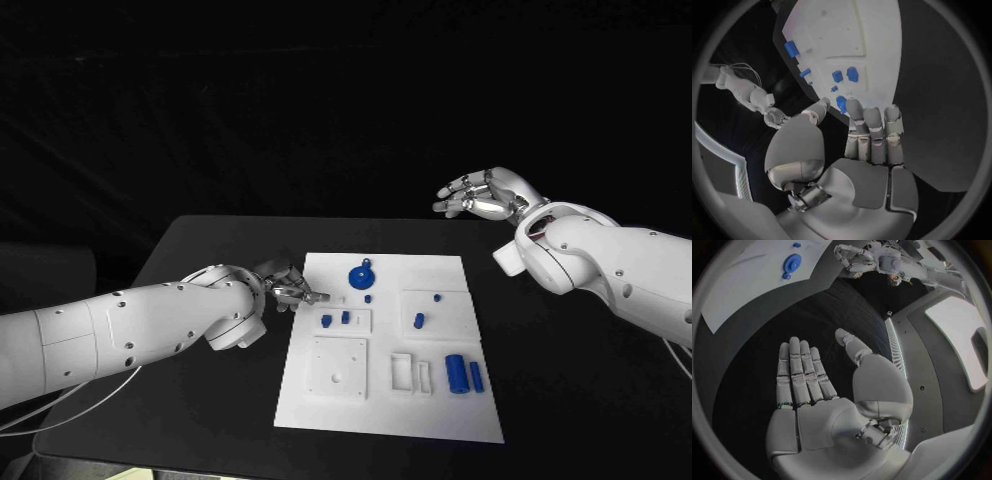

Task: Assemble the parts on the task board

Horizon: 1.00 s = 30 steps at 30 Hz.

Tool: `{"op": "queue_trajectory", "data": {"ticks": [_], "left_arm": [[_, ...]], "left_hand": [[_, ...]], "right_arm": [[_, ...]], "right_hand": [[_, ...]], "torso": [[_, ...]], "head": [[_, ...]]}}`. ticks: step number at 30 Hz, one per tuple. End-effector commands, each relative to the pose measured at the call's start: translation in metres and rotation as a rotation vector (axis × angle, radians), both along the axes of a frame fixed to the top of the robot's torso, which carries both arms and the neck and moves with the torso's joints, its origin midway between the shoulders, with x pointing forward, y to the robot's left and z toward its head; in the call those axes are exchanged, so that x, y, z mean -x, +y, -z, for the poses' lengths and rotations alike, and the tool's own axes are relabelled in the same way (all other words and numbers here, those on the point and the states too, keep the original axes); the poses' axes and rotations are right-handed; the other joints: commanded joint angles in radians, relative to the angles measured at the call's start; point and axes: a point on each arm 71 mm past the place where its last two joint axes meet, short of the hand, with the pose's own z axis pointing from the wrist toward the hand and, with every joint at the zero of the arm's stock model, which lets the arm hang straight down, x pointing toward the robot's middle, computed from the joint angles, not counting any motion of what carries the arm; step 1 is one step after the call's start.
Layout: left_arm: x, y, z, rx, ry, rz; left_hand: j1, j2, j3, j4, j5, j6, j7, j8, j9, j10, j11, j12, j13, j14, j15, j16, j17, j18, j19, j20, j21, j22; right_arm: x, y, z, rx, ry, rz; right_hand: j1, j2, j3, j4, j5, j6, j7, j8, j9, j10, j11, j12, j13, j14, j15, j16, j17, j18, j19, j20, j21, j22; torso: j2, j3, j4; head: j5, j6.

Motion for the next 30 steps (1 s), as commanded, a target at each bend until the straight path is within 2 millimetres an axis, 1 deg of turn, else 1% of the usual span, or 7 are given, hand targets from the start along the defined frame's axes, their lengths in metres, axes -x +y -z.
{"op": "queue_trajectory", "data": {"ticks": [1, 4, 7, 10, 17, 24, 30], "left_arm": [[0.001, -0.004, -0.002, 0.066, 0.008, 0.010], [0.003, -0.006, -0.002, 0.063, 0.007, 0.031], [0.004, -0.012, -0.004, 0.032, -0.058, 0.099], [0.005, -0.017, -0.010, 0.021, -0.175, 0.170], [0.014, -0.022, -0.014, -0.006, -0.372, 0.329], [0.018, -0.029, -0.012, -0.091, -0.455, 0.447], [0.020, -0.033, -0.004, -0.152, -0.471, 0.482]], "left_hand": [[0.032, 0.005, 0.004, 0.003, -0.003, -0.019, 0.005, -0.013, -0.009, -0.016, 0.005, -0.015, -0.006, -0.010, 0.005, -0.015, -0.007, -0.017, -0.011, -0.127, -0.010, -0.004], [0.097, 0.028, 0.007, -0.024, 0.007, -0.039, 0.017, -0.031, -0.025, -0.026, 0.015, -0.031, -0.011, -0.015, 0.016, -0.032, -0.014, -0.025, -0.018, -0.121, -0.020, -0.006], [0.178, 0.047, 0.005, -0.089, 0.068, -0.041, 0.019, -0.034, -0.034, -0.031, 0.018, -0.039, -0.012, -0.019, 0.021, -0.040, -0.016, -0.030, -0.024, -0.119, -0.028, -0.006], [0.217, 0.049, -0.005, -0.138, 0.056, -0.048, 0.023, -0.038, -0.040, -0.043, 0.024, -0.047, -0.014, -0.027, 0.026, -0.048, -0.019, -0.036, -0.031, -0.115, -0.034, -0.006], [0.323, 0.042, 0.018, -0.292, 0.051, -0.092, 0.062, -0.063, -0.066, -0.154, 0.066, -0.145, -0.055, -0.137, 0.101, -0.137, -0.055, -0.054, -0.127, -0.057, -0.109, -0.024], [0.328, 0.040, 0.049, -0.353, 0.052, -0.110, 0.077, -0.084, -0.099, -0.173, 0.082, -0.190, -0.072, -0.157, 0.128, -0.170, -0.064, -0.054, -0.139, -0.031, -0.128, -0.020], [0.297, 0.018, 0.060, -0.359, 0.023, -0.134, 0.090, -0.109, -0.128, -0.175, 0.094, -0.223, -0.084, -0.162, 0.138, -0.195, -0.070, -0.052, -0.140, -0.022, -0.139, -0.016]], "right_arm": [[0.001, 0.001, -0.001, -0.004, -0.003, -0.012], [0.001, 0.000, -0.001, -0.003, -0.003, -0.012], [0.001, 0.000, -0.001, -0.003, -0.003, -0.012], [0.000, 0.000, 0.000, -0.003, -0.003, -0.010], [0.000, -0.001, 0.000, -0.002, -0.002, -0.009], [0.000, -0.002, 0.001, -0.002, -0.001, -0.007], [0.000, -0.003, 0.002, -0.001, 0.000, -0.007]], "right_hand": [[0.000, 0.006, -0.004, 0.000, 0.005, -0.003, 0.003, 0.000, -0.001, 0.009, 0.000, -0.006, -0.001, 0.000, 0.006, -0.006, -0.001, 0.006, -0.007, 0.001, -0.007, -0.001], [0.000, 0.006, -0.004, 0.000, 0.005, -0.003, 0.003, 0.000, -0.001, 0.009, 0.000, -0.006, -0.001, 0.000, 0.006, -0.006, -0.002, 0.006, -0.007, 0.001, -0.007, -0.001], [0.000, 0.006, -0.004, 0.000, 0.005, -0.003, 0.003, 0.000, -0.001, 0.009, 0.000, -0.006, -0.002, 0.000, 0.006, -0.007, -0.002, 0.006, -0.007, 0.001, -0.007, -0.002], [0.000, 0.006, -0.004, 0.000, 0.005, -0.003, 0.003, 0.000, -0.001, 0.009, 0.000, -0.006, -0.002, 0.000, 0.006, -0.007, -0.002, 0.006, -0.007, 0.001, -0.007, -0.002], [0.002, 0.006, -0.004, 0.000, 0.006, -0.003, 0.003, 0.001, -0.001, 0.009, 0.000, -0.007, -0.002, 0.000, 0.006, -0.007, -0.002, 0.006, -0.007, 0.001, -0.007, -0.002], [0.002, 0.006, -0.004, -0.001, 0.006, -0.003, 0.003, 0.001, -0.001, 0.010, 0.000, -0.007, -0.003, 0.000, 0.006, -0.007, -0.002, 0.006, -0.007, 0.001, -0.008, -0.002], [0.003, 0.006, -0.004, -0.001, 0.006, -0.002, 0.003, 0.001, -0.002, 0.010, 0.000, -0.007, -0.003, 0.000, 0.006, -0.007, -0.002, 0.006, -0.007, 0.001, -0.008, -0.002]], "torso": [[0.000, -0.0006, -0.0002], [0.001, -0.0010, 0.0000], [0.000, -0.0004, 0.0006], [0.000, -0.0007, 0.0006], [0.001, -0.0013, 0.0004], [0.001, -0.0016, 0.0009], [0.001, -0.0020, -0.0003]], "head": [[0.000, 0.001], [0.001, 0.001], [0.002, 0.001], [0.003, 0.001], [0.002, 0.003], [0.002, 0.004], [0.001, 0.003]]}}
